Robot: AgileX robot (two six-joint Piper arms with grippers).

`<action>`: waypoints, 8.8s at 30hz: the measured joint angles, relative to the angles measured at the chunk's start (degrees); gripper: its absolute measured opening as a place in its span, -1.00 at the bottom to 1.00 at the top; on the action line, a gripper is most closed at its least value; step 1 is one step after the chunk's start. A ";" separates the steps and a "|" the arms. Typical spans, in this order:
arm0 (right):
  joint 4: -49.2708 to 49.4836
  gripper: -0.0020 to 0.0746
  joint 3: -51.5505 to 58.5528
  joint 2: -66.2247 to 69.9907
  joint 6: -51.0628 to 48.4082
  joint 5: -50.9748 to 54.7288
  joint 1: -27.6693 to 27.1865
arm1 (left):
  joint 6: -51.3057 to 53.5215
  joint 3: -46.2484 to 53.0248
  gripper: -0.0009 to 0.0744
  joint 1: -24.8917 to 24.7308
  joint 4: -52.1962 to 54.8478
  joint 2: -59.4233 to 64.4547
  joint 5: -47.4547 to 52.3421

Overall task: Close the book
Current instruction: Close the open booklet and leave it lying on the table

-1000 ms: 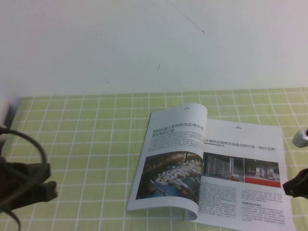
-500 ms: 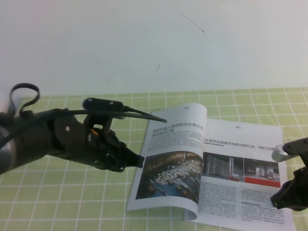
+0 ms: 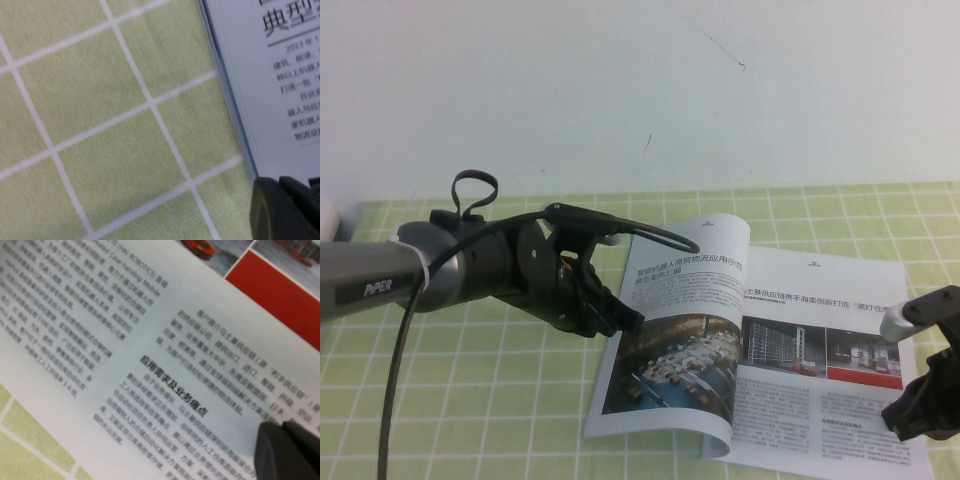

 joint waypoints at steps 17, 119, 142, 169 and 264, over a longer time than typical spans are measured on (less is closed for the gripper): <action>-2.12 -0.95 -0.49 0.56 0.10 1.31 0.00 | -4.75 -0.37 -0.98 -0.27 1.83 2.67 -1.86; -48.70 -0.95 15.26 -78.23 53.42 19.34 0.11 | -35.39 49.58 -0.99 -0.98 46.02 -97.12 0.29; -48.12 -0.95 15.26 -78.23 53.42 19.34 0.11 | -43.10 69.04 -0.99 10.63 38.76 -111.55 0.65; -47.65 -0.95 15.34 -78.23 53.42 19.34 0.11 | -14.27 68.92 -0.99 18.75 21.43 -111.59 0.33; -51.71 -0.95 39.65 -99.61 59.01 -4.62 -7.77 | -19.93 68.92 -0.99 18.75 21.43 -111.59 0.33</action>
